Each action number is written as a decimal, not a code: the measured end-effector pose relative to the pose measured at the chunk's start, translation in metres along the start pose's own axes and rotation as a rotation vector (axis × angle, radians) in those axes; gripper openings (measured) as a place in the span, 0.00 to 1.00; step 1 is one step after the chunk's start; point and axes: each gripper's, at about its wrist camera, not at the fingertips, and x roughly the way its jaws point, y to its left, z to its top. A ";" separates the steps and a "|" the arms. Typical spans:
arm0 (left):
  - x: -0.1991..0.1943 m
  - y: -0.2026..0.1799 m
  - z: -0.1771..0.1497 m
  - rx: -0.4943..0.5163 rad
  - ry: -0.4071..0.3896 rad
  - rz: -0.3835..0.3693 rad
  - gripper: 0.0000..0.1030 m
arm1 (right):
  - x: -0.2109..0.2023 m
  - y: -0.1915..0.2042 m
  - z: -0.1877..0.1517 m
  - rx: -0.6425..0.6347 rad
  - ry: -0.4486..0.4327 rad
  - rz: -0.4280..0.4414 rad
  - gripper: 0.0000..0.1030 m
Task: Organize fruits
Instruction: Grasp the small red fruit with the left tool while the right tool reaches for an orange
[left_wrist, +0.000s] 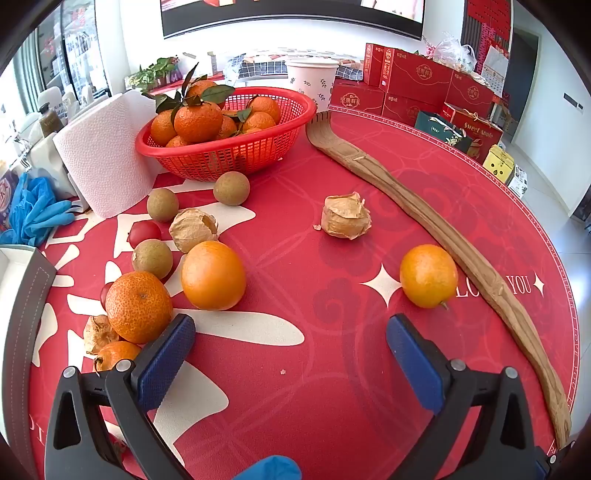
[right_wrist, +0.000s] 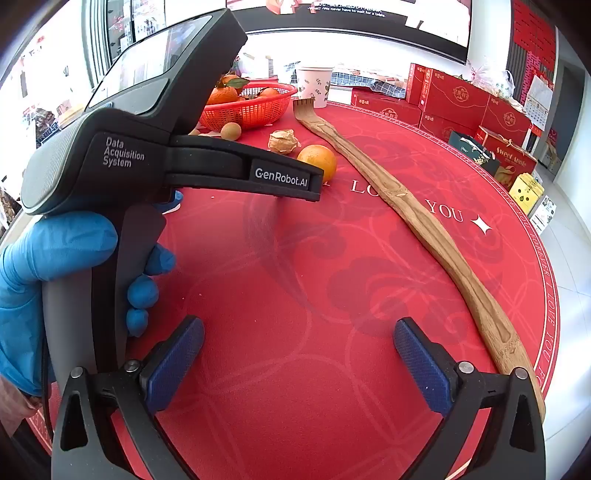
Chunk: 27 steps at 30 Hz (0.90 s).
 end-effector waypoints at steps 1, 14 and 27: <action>0.000 0.000 0.000 0.000 0.000 0.000 1.00 | 0.000 0.000 0.000 0.000 0.000 0.000 1.00; -0.052 0.012 0.003 0.072 -0.157 0.052 1.00 | -0.003 -0.003 -0.001 -0.001 0.000 0.002 1.00; -0.049 0.094 -0.066 0.025 -0.038 0.127 1.00 | -0.006 -0.008 0.000 0.004 0.000 0.000 1.00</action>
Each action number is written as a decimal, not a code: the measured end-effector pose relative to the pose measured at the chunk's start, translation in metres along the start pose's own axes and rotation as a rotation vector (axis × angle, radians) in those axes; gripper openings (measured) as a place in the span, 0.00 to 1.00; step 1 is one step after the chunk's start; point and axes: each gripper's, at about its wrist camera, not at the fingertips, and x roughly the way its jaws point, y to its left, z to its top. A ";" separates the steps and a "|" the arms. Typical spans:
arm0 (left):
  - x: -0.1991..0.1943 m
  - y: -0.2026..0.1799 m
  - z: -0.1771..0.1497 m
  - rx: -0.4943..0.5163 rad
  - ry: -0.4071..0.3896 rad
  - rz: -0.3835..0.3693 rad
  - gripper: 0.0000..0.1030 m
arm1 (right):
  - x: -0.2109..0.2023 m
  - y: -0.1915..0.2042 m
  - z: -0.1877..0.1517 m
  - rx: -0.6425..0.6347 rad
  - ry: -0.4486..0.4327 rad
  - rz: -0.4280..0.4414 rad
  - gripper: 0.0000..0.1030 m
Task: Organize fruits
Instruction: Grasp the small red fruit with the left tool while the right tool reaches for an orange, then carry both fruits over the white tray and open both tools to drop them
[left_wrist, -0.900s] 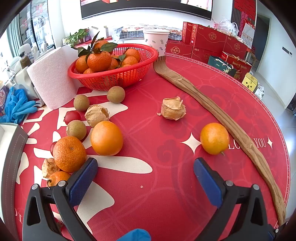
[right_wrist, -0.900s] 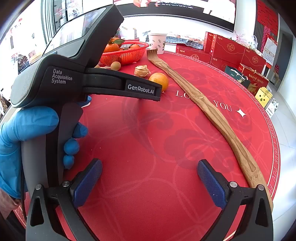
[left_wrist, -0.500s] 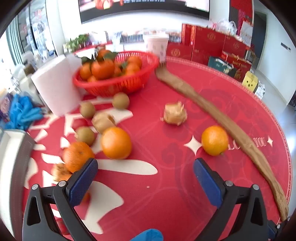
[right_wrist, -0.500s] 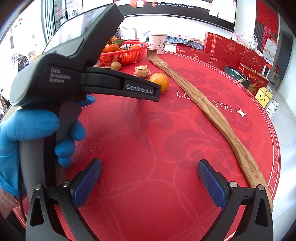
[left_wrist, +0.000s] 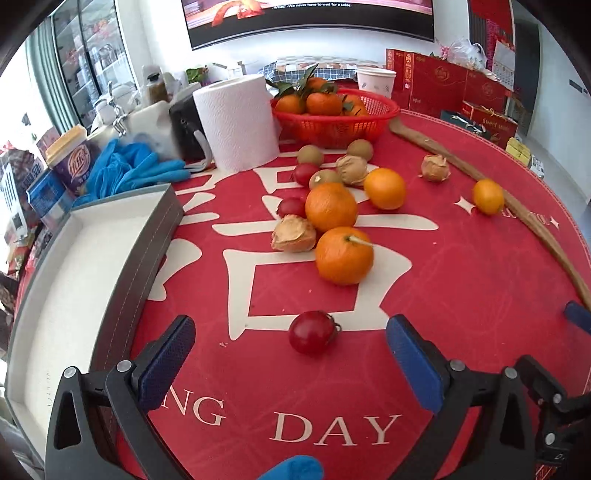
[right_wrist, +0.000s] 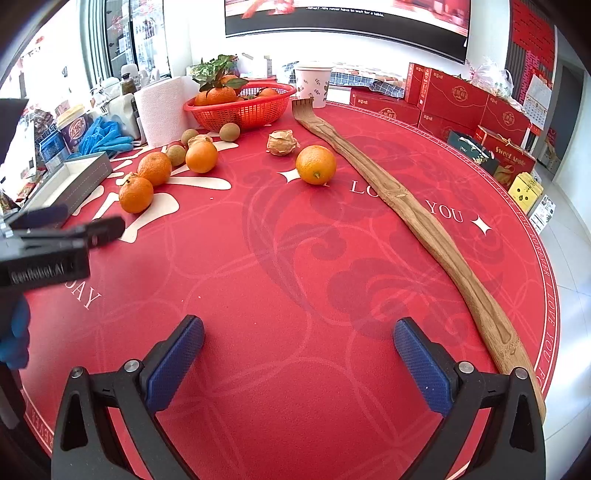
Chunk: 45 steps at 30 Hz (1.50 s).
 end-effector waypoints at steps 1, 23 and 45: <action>0.005 0.001 0.001 -0.011 0.014 -0.010 1.00 | -0.002 -0.002 0.000 0.001 0.000 -0.001 1.00; -0.005 0.010 0.003 -0.032 0.019 -0.139 0.25 | 0.000 -0.002 -0.002 0.006 0.002 -0.004 1.00; -0.007 0.074 -0.012 -0.137 -0.015 -0.185 0.26 | 0.063 -0.012 0.084 0.189 0.103 -0.077 1.00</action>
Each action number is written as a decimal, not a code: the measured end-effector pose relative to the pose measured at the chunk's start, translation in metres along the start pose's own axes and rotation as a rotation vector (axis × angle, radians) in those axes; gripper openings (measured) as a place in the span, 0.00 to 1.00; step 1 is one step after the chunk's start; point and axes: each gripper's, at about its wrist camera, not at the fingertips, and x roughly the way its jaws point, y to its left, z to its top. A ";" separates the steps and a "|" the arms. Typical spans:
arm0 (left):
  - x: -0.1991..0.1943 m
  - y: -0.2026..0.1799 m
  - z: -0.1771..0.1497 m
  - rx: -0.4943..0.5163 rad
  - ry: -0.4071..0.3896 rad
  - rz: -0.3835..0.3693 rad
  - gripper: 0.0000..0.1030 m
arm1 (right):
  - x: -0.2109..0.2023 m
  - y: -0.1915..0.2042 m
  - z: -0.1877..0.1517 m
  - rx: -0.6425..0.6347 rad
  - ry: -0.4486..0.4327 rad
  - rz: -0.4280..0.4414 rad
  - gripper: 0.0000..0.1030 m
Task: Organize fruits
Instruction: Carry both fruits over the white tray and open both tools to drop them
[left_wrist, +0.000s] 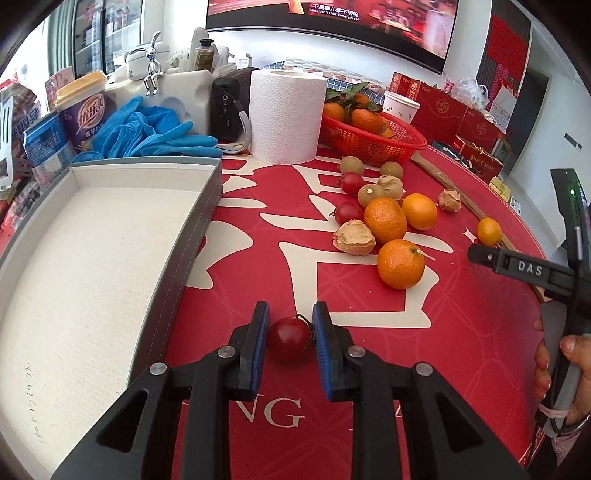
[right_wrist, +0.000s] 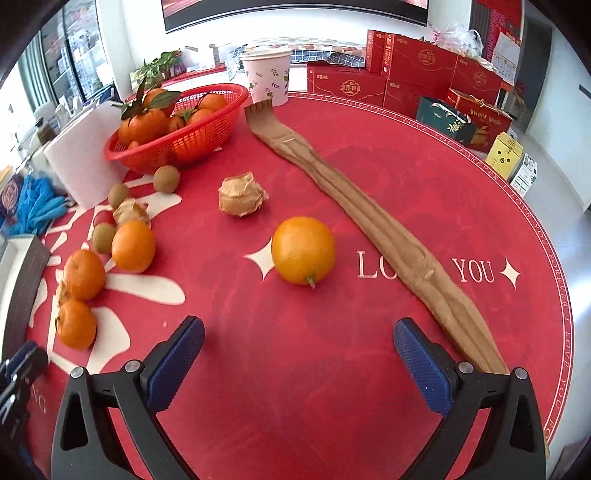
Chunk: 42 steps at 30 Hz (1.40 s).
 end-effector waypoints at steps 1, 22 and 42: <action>0.000 -0.001 0.000 0.006 -0.002 0.006 0.26 | 0.002 0.000 0.004 0.009 -0.002 0.004 0.98; -0.079 0.046 0.019 -0.132 -0.256 0.030 0.25 | -0.068 0.072 0.018 -0.054 -0.092 0.245 0.35; -0.067 0.158 -0.012 -0.384 -0.157 0.279 0.25 | -0.019 0.294 -0.005 -0.372 0.083 0.476 0.35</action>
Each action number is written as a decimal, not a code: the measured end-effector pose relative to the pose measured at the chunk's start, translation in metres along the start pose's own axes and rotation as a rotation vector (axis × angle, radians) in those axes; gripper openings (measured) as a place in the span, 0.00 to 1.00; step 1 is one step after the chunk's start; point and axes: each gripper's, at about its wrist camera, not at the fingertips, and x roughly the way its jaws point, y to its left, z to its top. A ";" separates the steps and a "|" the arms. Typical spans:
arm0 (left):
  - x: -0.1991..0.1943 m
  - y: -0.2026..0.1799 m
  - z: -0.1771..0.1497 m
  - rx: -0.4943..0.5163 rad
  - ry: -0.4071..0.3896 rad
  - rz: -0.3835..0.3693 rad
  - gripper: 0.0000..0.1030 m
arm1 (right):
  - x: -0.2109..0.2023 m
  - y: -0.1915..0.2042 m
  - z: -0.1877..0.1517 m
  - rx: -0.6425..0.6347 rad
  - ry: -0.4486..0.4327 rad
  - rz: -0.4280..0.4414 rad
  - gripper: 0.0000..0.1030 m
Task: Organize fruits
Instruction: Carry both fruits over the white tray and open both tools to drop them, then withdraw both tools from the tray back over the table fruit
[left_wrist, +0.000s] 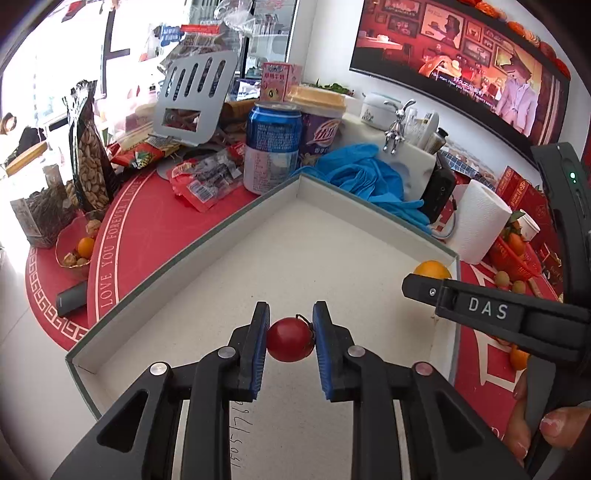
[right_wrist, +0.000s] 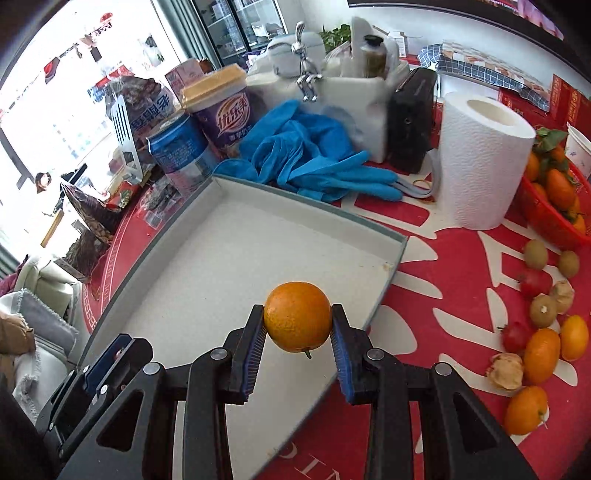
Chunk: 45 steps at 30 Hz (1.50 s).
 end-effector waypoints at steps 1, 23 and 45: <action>0.001 0.001 0.001 -0.008 -0.002 -0.002 0.25 | 0.003 0.002 0.001 -0.007 0.002 -0.005 0.35; -0.023 -0.019 -0.001 0.081 -0.141 0.039 0.83 | -0.043 0.003 0.013 -0.024 -0.140 0.018 0.89; -0.054 -0.161 -0.073 0.455 0.000 -0.354 0.85 | -0.133 -0.186 -0.133 0.349 -0.128 -0.327 1.00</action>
